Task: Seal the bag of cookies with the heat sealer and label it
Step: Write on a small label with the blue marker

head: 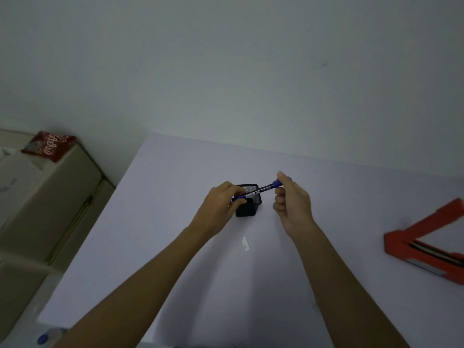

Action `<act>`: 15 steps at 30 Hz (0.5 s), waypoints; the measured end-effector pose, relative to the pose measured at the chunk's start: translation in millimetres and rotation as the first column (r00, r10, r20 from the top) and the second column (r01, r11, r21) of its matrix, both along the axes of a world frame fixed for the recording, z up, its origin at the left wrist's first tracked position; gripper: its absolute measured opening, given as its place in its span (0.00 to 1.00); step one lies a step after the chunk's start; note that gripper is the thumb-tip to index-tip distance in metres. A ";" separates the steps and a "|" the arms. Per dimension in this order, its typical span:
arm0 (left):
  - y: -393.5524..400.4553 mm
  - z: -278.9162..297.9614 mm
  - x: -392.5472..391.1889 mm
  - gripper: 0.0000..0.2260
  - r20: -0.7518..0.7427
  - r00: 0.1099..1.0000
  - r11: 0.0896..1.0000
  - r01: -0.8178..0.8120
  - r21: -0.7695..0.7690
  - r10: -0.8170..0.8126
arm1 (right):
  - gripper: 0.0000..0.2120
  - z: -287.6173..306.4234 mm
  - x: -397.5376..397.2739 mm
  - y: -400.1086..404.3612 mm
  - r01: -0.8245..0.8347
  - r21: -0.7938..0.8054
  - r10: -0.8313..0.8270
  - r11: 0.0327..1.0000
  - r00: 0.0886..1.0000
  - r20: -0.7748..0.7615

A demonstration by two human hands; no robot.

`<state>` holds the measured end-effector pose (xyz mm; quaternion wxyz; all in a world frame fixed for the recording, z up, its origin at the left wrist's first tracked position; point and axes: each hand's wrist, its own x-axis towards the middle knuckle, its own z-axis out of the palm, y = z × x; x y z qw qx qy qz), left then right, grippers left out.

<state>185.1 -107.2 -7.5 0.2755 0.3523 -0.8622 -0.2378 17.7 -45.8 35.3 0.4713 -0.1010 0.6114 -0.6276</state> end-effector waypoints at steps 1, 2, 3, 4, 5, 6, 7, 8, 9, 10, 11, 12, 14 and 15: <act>1.3 1.9 -1.7 0.08 -0.005 1.000 1.000 0.002 -0.016 -0.002 | 0.11 0.6 4.7 0.6 -0.063 0.004 0.063 0.998 0.998 -0.016; 2.5 3.6 -3.3 0.08 -0.007 1.000 0.999 0.009 -0.042 -0.010 | 0.12 2.0 10.2 1.4 -0.117 0.017 0.117 0.993 0.992 -0.041; 3.3 4.5 -4.6 0.08 -0.004 1.000 0.997 0.021 -0.075 -0.021 | 0.13 2.8 15.6 1.5 -0.150 0.036 0.152 0.988 0.986 -0.072; 4.3 5.8 -5.5 0.09 0.011 0.999 0.993 0.033 -0.110 -0.032 | 0.14 3.4 20.0 1.2 -0.156 0.056 0.161 0.986 0.981 -0.104; 5.1 7.2 -6.2 0.09 0.035 0.999 0.988 0.044 -0.150 -0.039 | 0.15 3.4 22.8 0.3 -0.138 0.071 0.147 0.988 0.980 -0.135; 6.1 8.5 -6.5 0.09 0.060 0.997 0.980 0.056 -0.189 -0.045 | 0.16 3.7 24.5 -0.4 -0.110 0.080 0.122 0.991 0.980 -0.159; 7.1 8.7 -6.7 0.09 0.083 0.995 0.972 0.069 -0.225 -0.052 | 0.16 3.3 24.9 -1.5 -0.081 0.079 0.094 0.994 0.980 -0.173; 8.0 8.6 -7.0 0.11 0.106 0.993 0.965 0.075 -0.252 -0.050 | 0.15 3.3 24.8 -2.4 -0.054 0.071 0.066 0.996 0.982 -0.176; 8.3 7.6 -7.7 0.13 0.122 0.992 0.961 0.067 -0.269 -0.035 | 0.15 3.1 24.5 -3.4 -0.030 0.057 0.039 0.998 0.984 -0.173; 8.1 7.2 -8.4 0.16 0.135 0.991 0.960 0.043 -0.277 -0.005 | 0.15 3.1 24.6 -4.2 -0.009 0.046 0.016 0.999 0.986 -0.169; 7.2 6.0 -9.6 0.17 0.144 0.989 0.959 0.013 -0.283 0.029 | 0.14 2.9 25.4 -5.3 0.004 0.036 0.002 0.999 0.986 -0.164; 7.2 5.6 -11.1 0.17 0.154 0.986 0.956 -0.011 -0.292 0.059 | 0.14 3.1 27.1 -6.1 0.004 0.031 0.001 1.000 0.987 -0.163; 9.9 7.2 -16.1 0.10 0.162 0.985 0.951 -0.011 -0.309 0.064 | 0.14 1.9 32.4 -8.3 -0.036 0.035 0.041 0.999 0.984 -0.174; 11.5 8.7 -18.6 0.04 0.162 0.986 0.951 0.012 -0.309 0.040 | 0.15 0.5 35.2 -9.7 -0.057 0.040 0.063 0.998 0.981 -0.183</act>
